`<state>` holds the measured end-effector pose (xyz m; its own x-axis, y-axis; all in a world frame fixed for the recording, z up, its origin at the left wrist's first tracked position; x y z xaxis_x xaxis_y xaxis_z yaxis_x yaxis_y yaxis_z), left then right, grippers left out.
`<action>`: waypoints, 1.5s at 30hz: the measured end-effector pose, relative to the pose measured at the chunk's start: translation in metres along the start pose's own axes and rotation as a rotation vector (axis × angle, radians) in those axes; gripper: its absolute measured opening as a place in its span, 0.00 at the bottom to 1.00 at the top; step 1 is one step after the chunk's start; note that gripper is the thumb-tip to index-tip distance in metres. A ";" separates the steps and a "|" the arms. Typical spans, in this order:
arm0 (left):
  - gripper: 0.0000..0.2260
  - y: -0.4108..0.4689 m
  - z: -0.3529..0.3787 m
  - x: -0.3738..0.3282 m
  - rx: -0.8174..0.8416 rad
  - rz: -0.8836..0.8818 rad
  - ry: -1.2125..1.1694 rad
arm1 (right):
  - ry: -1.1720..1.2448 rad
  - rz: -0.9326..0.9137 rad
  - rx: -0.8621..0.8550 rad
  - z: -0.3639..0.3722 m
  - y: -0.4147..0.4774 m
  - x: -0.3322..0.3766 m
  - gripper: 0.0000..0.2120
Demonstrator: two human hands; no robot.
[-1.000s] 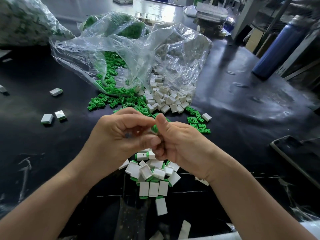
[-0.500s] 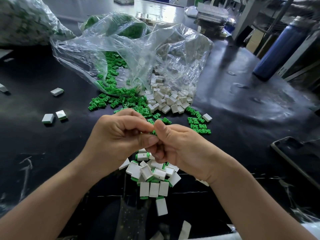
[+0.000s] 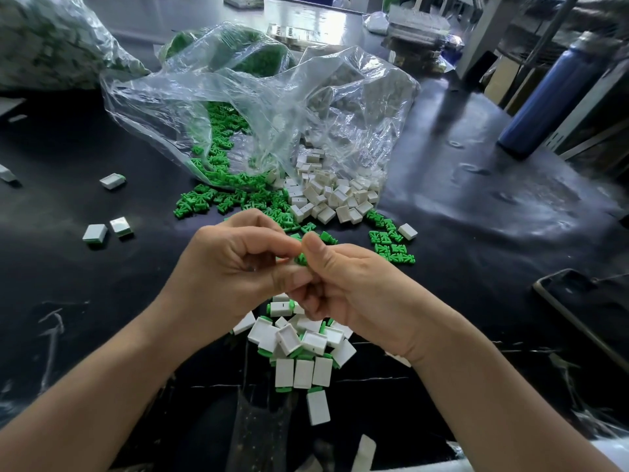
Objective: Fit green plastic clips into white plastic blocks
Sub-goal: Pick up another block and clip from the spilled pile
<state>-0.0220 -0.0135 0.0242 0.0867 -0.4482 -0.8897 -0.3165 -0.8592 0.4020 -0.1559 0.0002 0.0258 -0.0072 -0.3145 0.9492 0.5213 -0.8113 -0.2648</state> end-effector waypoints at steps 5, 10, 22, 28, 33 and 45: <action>0.11 0.000 0.000 -0.004 -0.047 0.043 0.104 | 0.013 0.028 -0.026 0.001 0.001 -0.003 0.19; 0.09 -0.003 0.003 -0.007 -0.045 0.106 0.146 | -0.081 0.044 -0.029 0.000 0.001 -0.003 0.21; 0.09 0.000 0.006 0.000 0.053 -0.064 -0.054 | -0.154 0.048 -0.076 -0.005 0.003 -0.009 0.21; 0.13 -0.001 0.006 -0.006 0.006 -0.057 -0.075 | -0.127 0.046 -0.045 -0.006 0.000 -0.007 0.19; 0.13 -0.002 0.006 -0.005 -0.003 -0.073 -0.136 | -0.138 0.019 -0.031 -0.004 0.001 -0.007 0.19; 0.09 -0.002 0.009 -0.005 0.078 -0.100 -0.224 | -0.180 0.048 -0.094 -0.004 0.005 -0.007 0.16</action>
<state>-0.0301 -0.0078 0.0257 -0.0872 -0.2886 -0.9535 -0.3893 -0.8711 0.2993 -0.1569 -0.0034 0.0168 0.1723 -0.2673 0.9481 0.4357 -0.8425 -0.3167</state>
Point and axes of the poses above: each hand's wrist, its own y-axis towards the middle knuckle, its own z-axis out of the palm, x = y × z, the point moved 3 cm from there along y, towards the middle knuckle, and after that the axes turned 2 degrees about z, right-handed, at the moved point
